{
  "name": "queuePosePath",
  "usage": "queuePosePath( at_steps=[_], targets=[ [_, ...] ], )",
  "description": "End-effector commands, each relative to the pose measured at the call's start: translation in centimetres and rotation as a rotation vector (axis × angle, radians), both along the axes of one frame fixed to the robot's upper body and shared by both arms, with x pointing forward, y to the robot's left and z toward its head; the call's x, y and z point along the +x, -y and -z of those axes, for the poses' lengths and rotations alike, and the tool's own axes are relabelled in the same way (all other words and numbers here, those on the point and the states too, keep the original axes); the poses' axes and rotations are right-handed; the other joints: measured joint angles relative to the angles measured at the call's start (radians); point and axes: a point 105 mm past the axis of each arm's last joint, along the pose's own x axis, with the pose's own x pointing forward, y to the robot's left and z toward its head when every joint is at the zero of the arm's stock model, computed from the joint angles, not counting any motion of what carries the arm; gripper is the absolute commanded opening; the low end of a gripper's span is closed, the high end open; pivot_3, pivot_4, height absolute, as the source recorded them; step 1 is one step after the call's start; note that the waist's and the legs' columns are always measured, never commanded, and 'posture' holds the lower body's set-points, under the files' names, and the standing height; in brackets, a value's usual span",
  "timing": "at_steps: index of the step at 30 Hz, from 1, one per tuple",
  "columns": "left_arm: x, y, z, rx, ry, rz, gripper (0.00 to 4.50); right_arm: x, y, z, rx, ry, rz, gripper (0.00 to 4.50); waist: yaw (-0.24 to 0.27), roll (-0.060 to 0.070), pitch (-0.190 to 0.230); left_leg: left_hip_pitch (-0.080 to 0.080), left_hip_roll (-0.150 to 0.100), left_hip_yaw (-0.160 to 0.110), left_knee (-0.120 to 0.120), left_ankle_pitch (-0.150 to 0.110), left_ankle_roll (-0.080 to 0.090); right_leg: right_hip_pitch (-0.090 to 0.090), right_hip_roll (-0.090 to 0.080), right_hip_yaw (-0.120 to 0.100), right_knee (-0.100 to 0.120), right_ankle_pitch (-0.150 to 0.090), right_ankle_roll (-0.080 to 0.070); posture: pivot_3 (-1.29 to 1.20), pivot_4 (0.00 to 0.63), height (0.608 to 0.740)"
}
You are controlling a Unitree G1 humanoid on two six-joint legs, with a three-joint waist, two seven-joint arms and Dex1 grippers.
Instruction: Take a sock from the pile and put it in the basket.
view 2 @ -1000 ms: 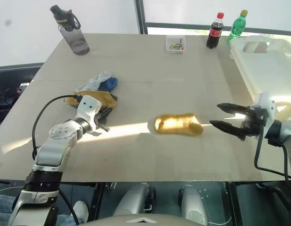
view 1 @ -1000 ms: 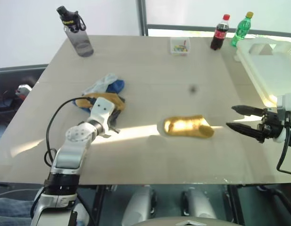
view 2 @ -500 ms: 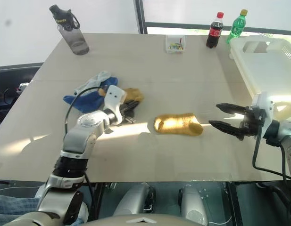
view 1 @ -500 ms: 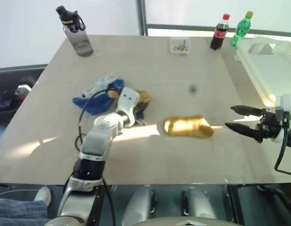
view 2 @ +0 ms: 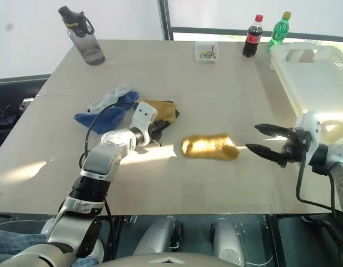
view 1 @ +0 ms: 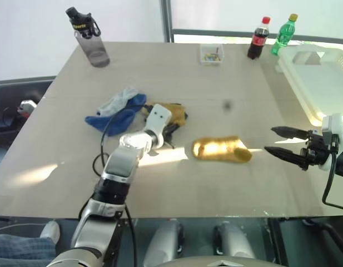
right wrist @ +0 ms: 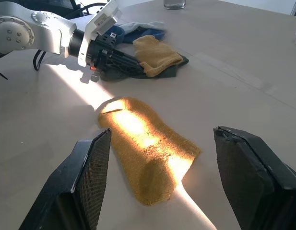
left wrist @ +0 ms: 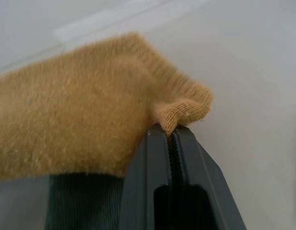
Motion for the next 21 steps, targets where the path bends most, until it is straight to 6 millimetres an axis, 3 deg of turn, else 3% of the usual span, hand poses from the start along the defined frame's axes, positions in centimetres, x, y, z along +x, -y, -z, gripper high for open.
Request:
queuePosePath(
  at_steps=[1,10,13,16,19,21],
  targets=[
    [-0.4,-3.4,0.3,0.054,0.003,-0.102,0.04,-0.2,0.1,-1.2,-0.009,0.061,0.001,3.54,-0.004,0.0,0.0,0.0,0.0,0.0,0.0,0.0,0.0,0.0,0.0,0.0,0.0,0.0,0.0,0.0,0.15,0.74],
    [-3.0,-10.9,0.1,0.117,0.011,-0.325,0.04,-0.3,0.2,-1.1,-0.012,0.057,-0.001,3.54,-0.015,0.001,-0.001,0.001,0.002,0.0,-0.001,0.0,0.0,0.0,0.0,0.001,0.0,0.0,0.0,0.0,0.15,0.74],
    [-3.4,-11.8,0.3,0.112,0.009,-0.356,0.04,-0.2,0.1,-1.1,-0.01,0.056,-0.003,3.54,-0.013,0.001,-0.001,0.001,0.002,0.0,-0.001,0.0,0.0,0.0,-0.001,0.001,0.0,0.0,0.0,0.0,0.15,0.74],
    [-3.5,-11.3,0.4,0.073,0.004,-0.344,0.04,-0.1,0.0,-1.1,-0.012,0.055,-0.009,3.54,-0.011,0.001,-0.001,0.001,0.002,0.0,-0.001,0.0,0.0,0.0,-0.001,0.001,0.001,0.0,0.0,0.0,0.15,0.74],
    [-3.8,-10.2,0.4,0.009,-0.018,-0.298,0.9,0.0,0.0,-1.2,-0.013,0.056,-0.01,3.54,-0.008,0.001,-0.001,0.001,0.002,0.0,-0.002,0.0,0.0,0.0,-0.002,0.001,0.0,0.0,0.0,0.0,0.15,0.74],
    [-3.8,-9.9,0.1,0.021,-0.002,-0.293,1.8,0.0,0.0,-1.2,-0.014,0.056,-0.009,3.54,-0.006,0.001,-0.001,0.001,0.002,0.0,-0.002,0.0,0.0,0.0,-0.002,0.0,0.0,0.0,0.0,0.0,0.15,0.74]
  ],
)
